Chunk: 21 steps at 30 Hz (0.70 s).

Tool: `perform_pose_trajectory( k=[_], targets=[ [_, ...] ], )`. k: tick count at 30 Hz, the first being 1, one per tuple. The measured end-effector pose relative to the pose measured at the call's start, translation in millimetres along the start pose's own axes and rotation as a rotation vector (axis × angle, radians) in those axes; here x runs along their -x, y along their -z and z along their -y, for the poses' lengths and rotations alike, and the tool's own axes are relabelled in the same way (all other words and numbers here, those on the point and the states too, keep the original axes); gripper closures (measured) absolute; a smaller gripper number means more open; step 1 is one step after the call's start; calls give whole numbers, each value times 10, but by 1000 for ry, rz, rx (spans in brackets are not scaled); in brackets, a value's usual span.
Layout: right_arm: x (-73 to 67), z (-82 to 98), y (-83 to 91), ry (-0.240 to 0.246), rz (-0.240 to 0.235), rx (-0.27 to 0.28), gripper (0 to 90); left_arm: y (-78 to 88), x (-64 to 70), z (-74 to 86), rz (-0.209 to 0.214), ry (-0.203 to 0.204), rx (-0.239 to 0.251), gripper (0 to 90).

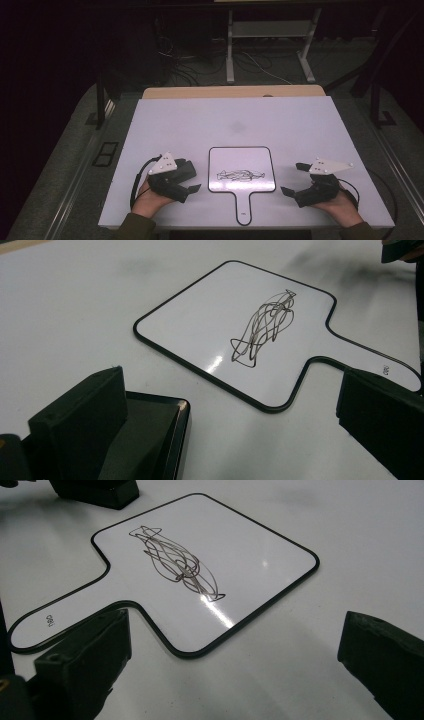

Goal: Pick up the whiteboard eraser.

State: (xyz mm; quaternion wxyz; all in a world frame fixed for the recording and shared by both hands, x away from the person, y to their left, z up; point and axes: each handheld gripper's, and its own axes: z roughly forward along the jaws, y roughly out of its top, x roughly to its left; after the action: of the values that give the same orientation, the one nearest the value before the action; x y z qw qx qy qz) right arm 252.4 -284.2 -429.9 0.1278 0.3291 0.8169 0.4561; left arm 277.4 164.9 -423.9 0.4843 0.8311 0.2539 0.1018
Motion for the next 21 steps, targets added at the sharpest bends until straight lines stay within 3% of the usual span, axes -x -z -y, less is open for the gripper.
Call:
perform_pose_trajectory(
  k=[7, 21],
  targets=[
    [12, 2, 42, -2, 13, 19, 0, 27, -23, -8, 0, 16, -16, 0],
    [15, 13, 29, -2, 8, 10, 0, 51, -146, -89, 4, 5, -48, 0]
  ],
)
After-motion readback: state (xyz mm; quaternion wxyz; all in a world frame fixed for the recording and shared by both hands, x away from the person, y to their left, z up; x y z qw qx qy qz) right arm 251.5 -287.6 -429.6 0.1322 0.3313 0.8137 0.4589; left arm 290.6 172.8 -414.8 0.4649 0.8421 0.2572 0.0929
